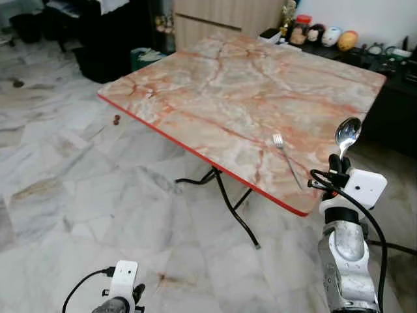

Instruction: Setting the table

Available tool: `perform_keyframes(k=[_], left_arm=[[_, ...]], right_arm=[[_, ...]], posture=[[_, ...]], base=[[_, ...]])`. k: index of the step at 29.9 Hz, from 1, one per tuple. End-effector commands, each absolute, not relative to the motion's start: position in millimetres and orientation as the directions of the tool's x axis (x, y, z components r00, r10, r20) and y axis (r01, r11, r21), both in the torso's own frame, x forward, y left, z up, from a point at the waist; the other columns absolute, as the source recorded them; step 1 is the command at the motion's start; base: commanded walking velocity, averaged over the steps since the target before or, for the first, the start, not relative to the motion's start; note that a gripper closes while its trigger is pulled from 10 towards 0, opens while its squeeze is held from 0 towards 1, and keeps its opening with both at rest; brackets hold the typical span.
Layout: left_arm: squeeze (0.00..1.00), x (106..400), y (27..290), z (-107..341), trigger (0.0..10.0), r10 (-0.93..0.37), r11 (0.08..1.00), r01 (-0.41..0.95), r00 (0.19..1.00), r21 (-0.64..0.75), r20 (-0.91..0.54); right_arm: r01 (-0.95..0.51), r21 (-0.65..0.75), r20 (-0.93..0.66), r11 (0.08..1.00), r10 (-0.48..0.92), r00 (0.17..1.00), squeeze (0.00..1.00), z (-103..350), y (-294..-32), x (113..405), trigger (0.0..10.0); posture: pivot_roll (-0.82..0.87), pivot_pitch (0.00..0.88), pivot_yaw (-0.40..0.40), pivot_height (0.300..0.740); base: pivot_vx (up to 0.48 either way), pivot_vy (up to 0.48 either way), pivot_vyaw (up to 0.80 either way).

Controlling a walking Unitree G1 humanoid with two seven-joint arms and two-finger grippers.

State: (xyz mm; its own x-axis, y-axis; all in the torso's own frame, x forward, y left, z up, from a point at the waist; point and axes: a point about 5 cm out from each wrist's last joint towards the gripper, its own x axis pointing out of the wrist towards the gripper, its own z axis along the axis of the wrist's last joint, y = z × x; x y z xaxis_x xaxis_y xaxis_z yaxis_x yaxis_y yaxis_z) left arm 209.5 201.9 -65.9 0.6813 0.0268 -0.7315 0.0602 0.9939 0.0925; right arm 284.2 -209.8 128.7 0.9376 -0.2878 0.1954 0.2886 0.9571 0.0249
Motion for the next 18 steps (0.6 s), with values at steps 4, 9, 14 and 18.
perform_keyframes(k=[4,9,14,18], left_arm=[[0.00,203.1,204.9,-69.4,10.0,0.042,0.994,0.050,0.661,0.101,-0.750],[0.00,202.9,204.6,-69.7,10.0,0.042,0.994,0.052,0.657,0.101,-0.752],[0.00,202.7,204.4,-69.9,10.0,0.041,0.994,0.053,0.657,0.100,-0.753],[0.00,203.2,204.5,-69.6,10.0,0.042,0.993,0.054,0.658,0.103,-0.752]], right_arm=[[0.285,0.028,0.191,0.958,-0.285,0.939,0.00,129.9,-210.7,286.7,10.0],[0.268,0.030,0.201,0.963,-0.269,0.942,0.00,133.4,-208.6,291.6,10.0],[0.266,0.035,0.208,0.963,-0.267,0.941,0.00,135.8,-206.7,294.1,10.0],[0.261,0.038,0.211,0.965,-0.263,0.942,0.00,135.9,-205.7,293.6,10.0]], posture=[[-0.01,0.000,-0.008,0.740],[-0.01,0.000,-0.008,0.740],[-0.01,0.000,-0.008,0.740],[-0.01,0.000,-0.006,0.740]], base=[[0.000,0.000,-0.71],[0.000,0.000,-0.71],[0.000,0.000,-0.71],[0.000,0.000,-0.71]])
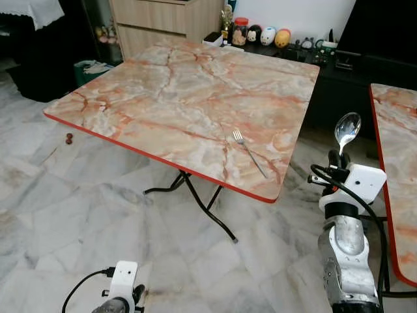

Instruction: Setting the table

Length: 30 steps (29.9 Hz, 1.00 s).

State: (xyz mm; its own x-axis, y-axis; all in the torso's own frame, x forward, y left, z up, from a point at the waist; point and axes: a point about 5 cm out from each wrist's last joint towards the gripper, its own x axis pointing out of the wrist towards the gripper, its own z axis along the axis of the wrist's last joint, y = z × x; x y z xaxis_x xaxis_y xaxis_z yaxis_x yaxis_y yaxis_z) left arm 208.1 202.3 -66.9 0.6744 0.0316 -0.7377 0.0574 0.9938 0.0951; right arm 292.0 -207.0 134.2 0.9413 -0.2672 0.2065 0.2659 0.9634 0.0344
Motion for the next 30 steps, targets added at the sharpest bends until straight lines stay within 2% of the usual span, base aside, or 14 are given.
perform_keyframes(k=[1,23,30], left_arm=[[0.00,203,205,-69,10.0,0.042,0.993,0.054,0.659,0.103,-0.751],[0.00,225,198,-57,10.0,0.017,0.992,0.073,0.716,0.098,-0.698],[0.00,227,196,-56,10.0,0.016,0.993,0.068,0.726,0.095,-0.688]], right_arm=[[0.261,0.038,0.211,0.965,-0.263,0.941,0.00,136,-206,293,10.0],[0.253,0.048,0.229,0.966,-0.258,0.939,0.00,137,-204,294,10.0],[0.248,0.042,0.248,0.968,-0.250,0.936,0.00,141,-204,294,10.0]], posture=[[-0.01,0.000,-0.006,0.740],[0.00,0.000,-0.001,0.740],[0.00,0.000,-0.011,0.740]], base=[[0.000,0.000,-0.72],[0.000,0.000,-0.72],[0.000,0.000,-0.07]])
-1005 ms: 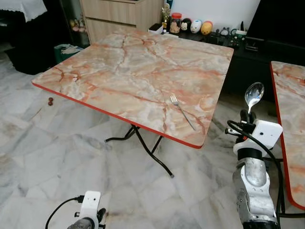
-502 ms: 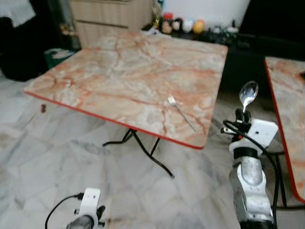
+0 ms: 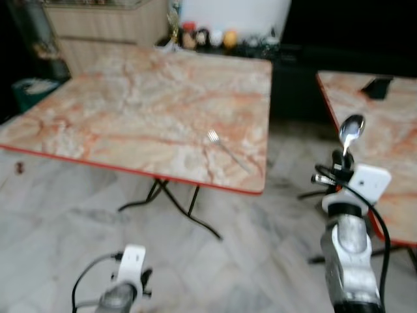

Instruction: Setting the table

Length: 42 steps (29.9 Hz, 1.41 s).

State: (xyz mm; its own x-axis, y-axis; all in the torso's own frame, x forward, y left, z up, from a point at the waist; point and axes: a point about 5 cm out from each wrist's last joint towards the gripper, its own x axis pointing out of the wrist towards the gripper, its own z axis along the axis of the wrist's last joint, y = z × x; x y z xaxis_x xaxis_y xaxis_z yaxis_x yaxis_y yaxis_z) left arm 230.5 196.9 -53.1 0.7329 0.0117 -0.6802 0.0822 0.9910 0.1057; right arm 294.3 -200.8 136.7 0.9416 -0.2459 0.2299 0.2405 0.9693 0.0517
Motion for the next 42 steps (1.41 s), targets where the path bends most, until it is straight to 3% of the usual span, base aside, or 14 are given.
perform_keyframes(k=[1,32,42], left_arm=[[0.00,227,195,-56,10.0,0.016,0.993,0.068,0.726,0.095,-0.687],[0.00,229,183,-56,10.0,-0.004,0.991,0.096,0.733,0.098,-0.680],[0.00,231,182,-55,10.0,-0.002,0.991,0.093,0.735,0.098,-0.678]], right_arm=[[0.248,0.043,0.249,0.968,-0.251,0.936,0.00,141,-204,294,10.0],[0.244,0.043,0.240,0.969,-0.247,0.939,0.00,144,-205,299,10.0],[0.238,0.041,0.249,0.970,-0.241,0.938,0.00,145,-202,300,10.0]], posture=[[0.00,0.000,-0.011,0.740],[-0.01,0.000,-0.024,0.740],[0.00,0.000,-0.027,0.740]], base=[[0.000,0.000,0.00],[0.000,0.000,0.00],[0.000,0.000,-0.30]])
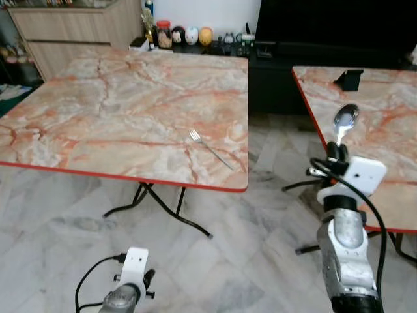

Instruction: Setting the table

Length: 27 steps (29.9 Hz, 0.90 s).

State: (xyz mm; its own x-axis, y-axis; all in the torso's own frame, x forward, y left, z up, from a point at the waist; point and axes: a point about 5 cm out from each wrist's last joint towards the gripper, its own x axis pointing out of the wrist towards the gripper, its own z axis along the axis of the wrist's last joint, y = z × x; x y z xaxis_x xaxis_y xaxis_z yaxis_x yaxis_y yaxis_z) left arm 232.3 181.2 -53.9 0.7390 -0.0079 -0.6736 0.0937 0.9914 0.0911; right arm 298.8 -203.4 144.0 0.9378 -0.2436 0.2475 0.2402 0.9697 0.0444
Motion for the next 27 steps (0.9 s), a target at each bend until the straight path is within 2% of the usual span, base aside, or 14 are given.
perform_keyframes(k=[1,23,27], left_arm=[[0.00,230.5,181.6,-55.1,10.0,-0.002,0.991,0.093,0.735,0.098,-0.678],[0.00,228.2,182.3,-56.7,10.0,-0.002,0.989,0.104,0.728,0.107,-0.685],[0.00,227.3,182.4,-57.3,10.0,-0.003,0.989,0.106,0.725,0.107,-0.688]], right_arm=[[0.238,0.041,0.249,0.970,-0.241,0.938,0.00,145.0,-202.4,300.0,10.0],[0.235,0.039,0.250,0.971,-0.237,0.939,0.00,145.7,-200.6,302.5,10.0],[0.237,0.037,0.247,0.971,-0.238,0.939,0.00,145.3,-200.7,303.1,10.0]], posture=[[0.00,0.000,-0.027,0.740],[0.00,0.000,-0.026,0.740],[0.00,0.000,-0.025,0.740]], base=[[0.000,0.000,0.00],[0.000,0.000,0.00],[0.000,-0.242,0.00]])
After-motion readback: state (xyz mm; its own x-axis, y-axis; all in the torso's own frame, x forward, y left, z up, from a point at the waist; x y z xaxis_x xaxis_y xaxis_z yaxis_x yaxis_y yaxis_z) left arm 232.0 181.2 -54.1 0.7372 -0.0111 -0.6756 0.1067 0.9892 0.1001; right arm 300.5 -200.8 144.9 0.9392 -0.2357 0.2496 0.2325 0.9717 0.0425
